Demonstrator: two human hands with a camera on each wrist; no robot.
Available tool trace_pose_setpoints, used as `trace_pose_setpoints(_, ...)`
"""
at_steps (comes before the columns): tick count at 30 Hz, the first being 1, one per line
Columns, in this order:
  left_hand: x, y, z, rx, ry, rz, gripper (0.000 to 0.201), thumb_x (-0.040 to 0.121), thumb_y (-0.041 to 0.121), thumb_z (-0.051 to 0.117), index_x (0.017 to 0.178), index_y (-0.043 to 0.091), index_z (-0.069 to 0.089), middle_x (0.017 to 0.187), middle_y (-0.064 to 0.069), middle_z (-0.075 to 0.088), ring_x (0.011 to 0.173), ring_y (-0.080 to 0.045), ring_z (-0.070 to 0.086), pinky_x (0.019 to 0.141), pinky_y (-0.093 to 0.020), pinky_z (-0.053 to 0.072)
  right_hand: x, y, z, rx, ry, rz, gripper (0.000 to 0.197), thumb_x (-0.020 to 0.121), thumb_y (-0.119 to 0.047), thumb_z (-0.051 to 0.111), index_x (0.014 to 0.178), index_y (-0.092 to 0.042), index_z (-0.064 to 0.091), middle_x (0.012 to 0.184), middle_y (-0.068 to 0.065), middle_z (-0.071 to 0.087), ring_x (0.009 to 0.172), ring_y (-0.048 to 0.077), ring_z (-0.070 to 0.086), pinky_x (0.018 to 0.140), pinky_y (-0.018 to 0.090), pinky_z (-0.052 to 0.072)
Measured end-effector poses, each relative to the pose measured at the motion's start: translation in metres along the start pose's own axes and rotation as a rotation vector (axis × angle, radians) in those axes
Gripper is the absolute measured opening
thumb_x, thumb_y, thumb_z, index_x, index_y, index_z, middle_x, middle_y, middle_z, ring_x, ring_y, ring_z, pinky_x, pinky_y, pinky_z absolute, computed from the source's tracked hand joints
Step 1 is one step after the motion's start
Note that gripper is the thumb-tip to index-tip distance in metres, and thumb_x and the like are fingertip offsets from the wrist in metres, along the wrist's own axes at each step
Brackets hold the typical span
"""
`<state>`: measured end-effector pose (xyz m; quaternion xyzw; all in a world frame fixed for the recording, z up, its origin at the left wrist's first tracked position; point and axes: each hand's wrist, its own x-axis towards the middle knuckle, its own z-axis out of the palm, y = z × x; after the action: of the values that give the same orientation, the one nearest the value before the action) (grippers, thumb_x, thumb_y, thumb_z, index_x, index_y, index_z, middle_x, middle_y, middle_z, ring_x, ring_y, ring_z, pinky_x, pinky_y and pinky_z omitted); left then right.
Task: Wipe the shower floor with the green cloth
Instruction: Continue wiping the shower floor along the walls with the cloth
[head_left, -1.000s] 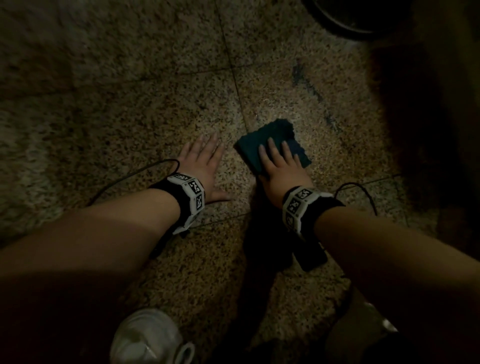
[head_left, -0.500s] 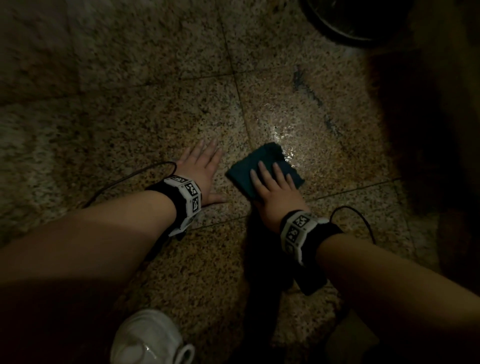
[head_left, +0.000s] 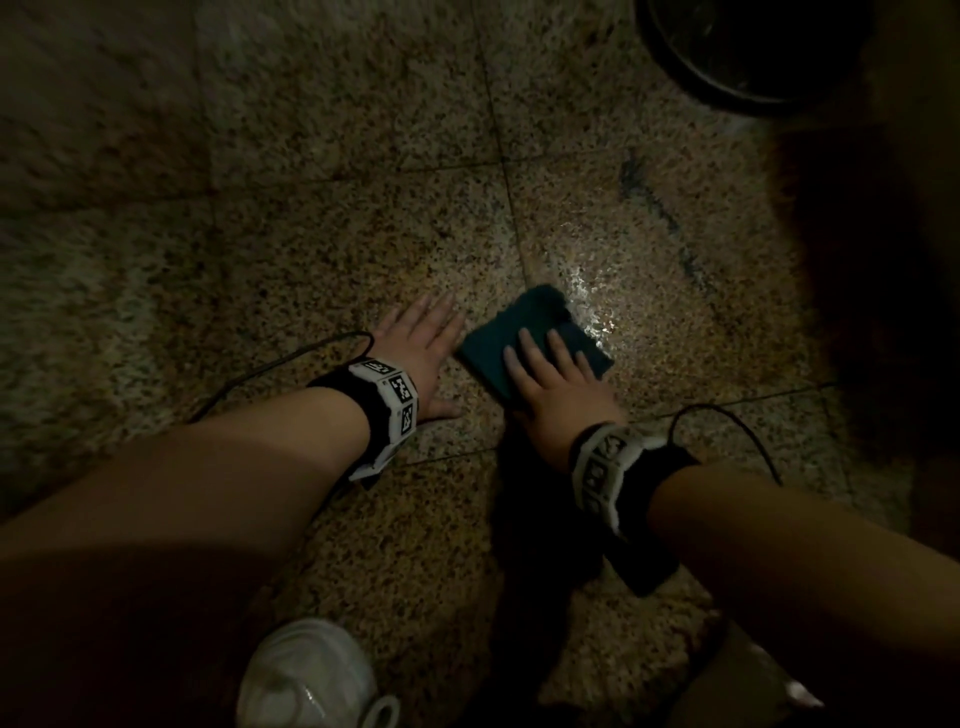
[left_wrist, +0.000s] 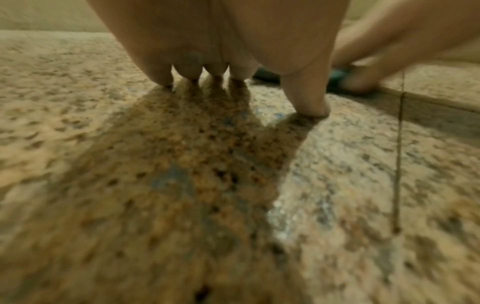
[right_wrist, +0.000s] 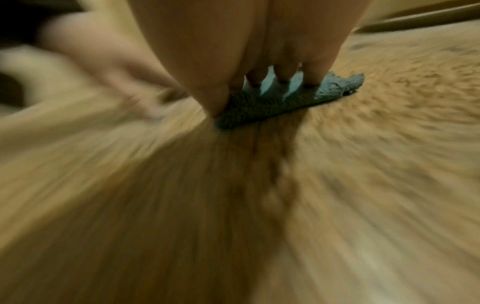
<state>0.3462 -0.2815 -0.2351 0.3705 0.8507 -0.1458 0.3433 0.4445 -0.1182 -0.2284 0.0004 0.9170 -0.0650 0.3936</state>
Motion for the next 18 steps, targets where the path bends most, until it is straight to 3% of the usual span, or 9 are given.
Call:
trace_pose_setpoints(7,0.001,-0.003,0.002,-0.014,0.004,-0.009,0.112,0.079,0.074,0.045,0.148,0.012,-0.018,0.154,-0.006,-0.028,0.144,-0.025,-0.018,0.116,-0.038,-0.004,-0.023,-0.004,0.031,-0.088,-0.051,-0.067,0.065,0.102,-0.039,0.024,0.148,-0.026,-0.020,0.135,-0.006,-0.042,0.141,0.026,-0.026,0.113,0.041,-0.015)
trace_pose_setpoints(12,-0.003,-0.012,0.005,-0.049,-0.001,-0.138,0.121,0.072,0.080,0.048,0.147,0.015,-0.022,0.153,-0.009,-0.029,0.142,-0.032,-0.020,0.116,-0.044,-0.004,-0.018,-0.001,0.023,-0.117,-0.032,-0.092,0.063,0.101,-0.042,0.024,0.149,-0.030,-0.016,0.142,-0.010,-0.037,0.141,0.023,-0.027,0.114,0.040,-0.014)
trace_pose_setpoints(18,-0.011,-0.027,0.013,-0.062,-0.062,-0.199,0.124,0.068,0.084,0.046,0.145,0.019,-0.027,0.151,-0.008,-0.033,0.142,-0.031,-0.022,0.116,-0.046,-0.003,0.018,-0.016,-0.010,-0.043,0.003,-0.076,0.062,0.102,-0.040,0.025,0.149,-0.032,-0.016,0.153,-0.008,-0.029,0.142,0.022,-0.024,0.114,0.040,-0.012)
